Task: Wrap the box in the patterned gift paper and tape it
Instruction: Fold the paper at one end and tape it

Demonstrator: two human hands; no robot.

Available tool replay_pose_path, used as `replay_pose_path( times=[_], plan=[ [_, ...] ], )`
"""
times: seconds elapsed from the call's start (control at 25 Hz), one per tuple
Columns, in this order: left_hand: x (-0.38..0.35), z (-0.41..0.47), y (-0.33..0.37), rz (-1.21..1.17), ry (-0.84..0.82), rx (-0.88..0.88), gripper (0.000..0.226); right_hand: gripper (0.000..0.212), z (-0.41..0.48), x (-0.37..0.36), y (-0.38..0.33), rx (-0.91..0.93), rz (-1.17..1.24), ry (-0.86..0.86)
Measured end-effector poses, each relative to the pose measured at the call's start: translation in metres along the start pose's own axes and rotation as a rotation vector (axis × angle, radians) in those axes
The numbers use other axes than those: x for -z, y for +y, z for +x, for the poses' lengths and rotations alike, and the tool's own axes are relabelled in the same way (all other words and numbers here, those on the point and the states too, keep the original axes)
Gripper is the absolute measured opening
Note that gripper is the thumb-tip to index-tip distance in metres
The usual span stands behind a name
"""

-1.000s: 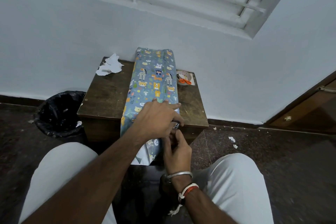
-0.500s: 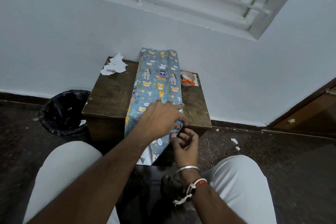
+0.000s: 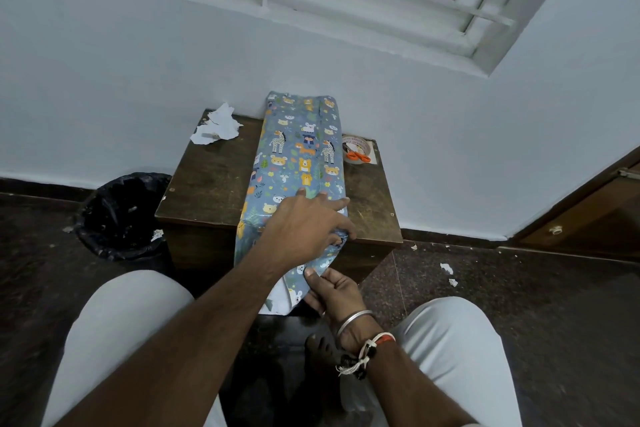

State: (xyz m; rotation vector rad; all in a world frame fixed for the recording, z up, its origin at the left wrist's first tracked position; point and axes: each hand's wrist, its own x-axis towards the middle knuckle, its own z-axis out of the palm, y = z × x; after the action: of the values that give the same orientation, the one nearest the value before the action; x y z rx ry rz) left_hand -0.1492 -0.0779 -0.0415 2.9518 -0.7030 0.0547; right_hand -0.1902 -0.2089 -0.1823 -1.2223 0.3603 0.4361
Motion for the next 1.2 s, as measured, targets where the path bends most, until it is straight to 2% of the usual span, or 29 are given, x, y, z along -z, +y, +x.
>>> replay_pose_path(
  times=[0.12, 0.24, 0.44, 0.52, 0.64, 0.72, 0.76, 0.84, 0.88, 0.96, 1.04, 1.12, 1.2],
  plan=[
    [-0.002, 0.000, 0.000, 0.001, 0.034, -0.011, 0.029, 0.012, -0.011, -0.004, 0.000, -0.025, -0.117, -0.055],
    [-0.007, -0.001, -0.003, -0.016, 0.090, -0.039, 0.031, 0.012, -0.016, -0.009, 0.006, -0.072, -0.280, -0.091],
    [-0.015, 0.001, -0.007, -0.109, 0.157, 0.045, 0.043, 0.010, -0.019, -0.011, 0.008, -0.091, -0.301, -0.092],
    [-0.018, 0.002, -0.009, -0.137, 0.174, 0.050, 0.048, 0.024, -0.021, -0.012, 0.001, -0.053, -0.335, -0.078],
    [-0.022, -0.001, -0.016, -0.184, 0.222, 0.041, 0.057, 0.072, -0.015, -0.002, -0.017, 0.273, -0.440, 0.100],
    [-0.025, -0.004, -0.020, -0.217, 0.236, 0.040, 0.067, 0.100, -0.014, 0.008, -0.041, 0.541, -0.655, 0.266],
    [-0.026, -0.006, -0.021, -0.231, 0.247, 0.039, 0.073, 0.105, -0.013, 0.013, -0.053, 0.680, -0.794, 0.310],
    [-0.026, -0.007, -0.021, -0.270, 0.269, 0.043, 0.081, 0.101, -0.010, 0.017, -0.073, 0.915, -1.053, 0.271],
    [-0.027, -0.007, -0.021, -0.304, 0.267, 0.044, 0.082, 0.097, -0.007, 0.016, -0.078, 0.975, -1.130, 0.215],
    [-0.031, -0.011, -0.023, -0.407, 0.254, 0.038, 0.080, 0.087, -0.002, 0.014, -0.081, 1.012, -1.207, 0.142],
    [-0.036, -0.024, -0.028, -0.469, 0.292, 0.035, 0.073, 0.073, 0.002, 0.014, -0.078, 1.042, -1.299, 0.141],
    [-0.041, -0.041, -0.035, -0.479, 0.483, 0.125, 0.062, 0.066, 0.002, 0.013, -0.078, 1.033, -1.404, 0.181],
    [-0.045, -0.060, -0.042, -0.557, 0.756, 0.393, 0.050, 0.068, 0.002, 0.008, -0.079, 0.998, -1.487, 0.240]
  ],
)
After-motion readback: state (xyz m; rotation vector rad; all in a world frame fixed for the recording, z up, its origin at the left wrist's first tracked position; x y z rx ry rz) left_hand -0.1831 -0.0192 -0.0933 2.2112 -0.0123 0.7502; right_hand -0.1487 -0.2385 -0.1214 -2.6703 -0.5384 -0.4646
